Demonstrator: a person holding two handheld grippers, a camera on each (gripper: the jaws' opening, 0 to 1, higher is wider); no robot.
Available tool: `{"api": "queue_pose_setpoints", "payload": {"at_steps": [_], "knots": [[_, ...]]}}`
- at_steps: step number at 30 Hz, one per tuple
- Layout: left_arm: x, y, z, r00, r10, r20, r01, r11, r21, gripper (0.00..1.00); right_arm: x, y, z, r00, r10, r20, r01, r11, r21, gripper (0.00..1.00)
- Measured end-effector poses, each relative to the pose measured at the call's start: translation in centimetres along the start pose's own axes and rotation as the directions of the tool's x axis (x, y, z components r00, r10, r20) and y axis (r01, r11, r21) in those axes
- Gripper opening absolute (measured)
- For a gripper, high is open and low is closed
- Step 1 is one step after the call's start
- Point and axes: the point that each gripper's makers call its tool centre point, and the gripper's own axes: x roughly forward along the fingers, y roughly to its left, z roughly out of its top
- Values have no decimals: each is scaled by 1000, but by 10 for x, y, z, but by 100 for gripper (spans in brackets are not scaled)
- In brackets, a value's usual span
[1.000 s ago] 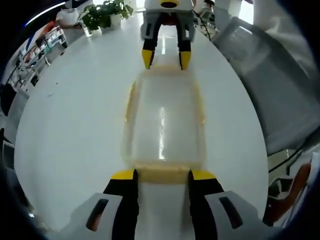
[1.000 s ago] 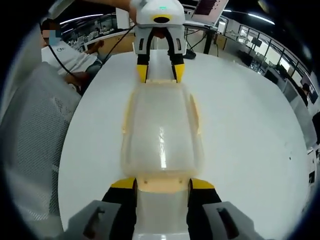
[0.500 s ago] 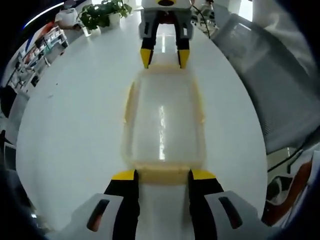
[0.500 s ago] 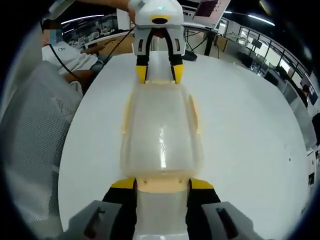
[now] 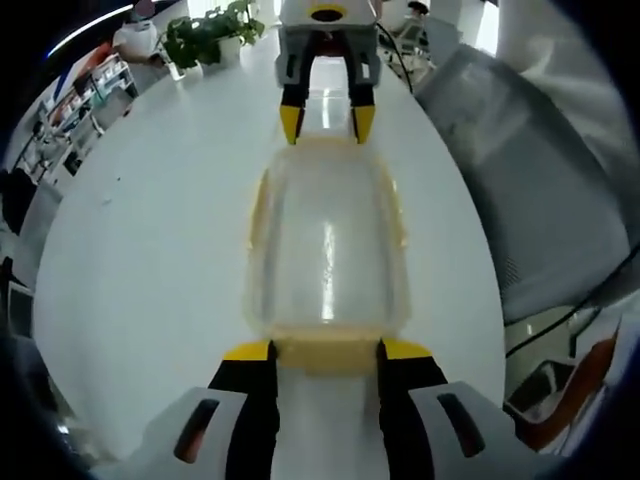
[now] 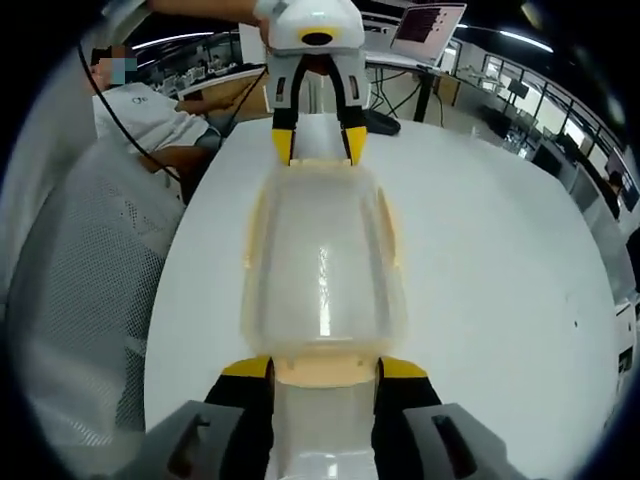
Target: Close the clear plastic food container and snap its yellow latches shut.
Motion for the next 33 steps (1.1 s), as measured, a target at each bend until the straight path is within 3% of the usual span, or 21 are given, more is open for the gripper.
{"api": "queue_pose_setpoints", "payload": {"at_steps": [10, 17, 26, 33], "knots": [[-19, -8, 10, 1000, -2, -22, 2, 1000, 7, 35, -21, 6, 12, 1000, -5, -4, 5, 1000, -23, 35], [-39, -9, 25, 1000, -8, -16, 8, 1000, 8, 35, -47, 8, 20, 1000, 19, 21, -18, 1000, -20, 35], [-50, -5, 48, 1000, 12, -16, -12, 1000, 10, 35, -69, 5, 17, 1000, 0, 23, 0, 1000, -24, 35], [-48, -5, 63, 999, 27, -34, -26, 999, 36, 35, -84, 5, 9, 1000, -16, 18, 17, 999, -37, 35]]}}
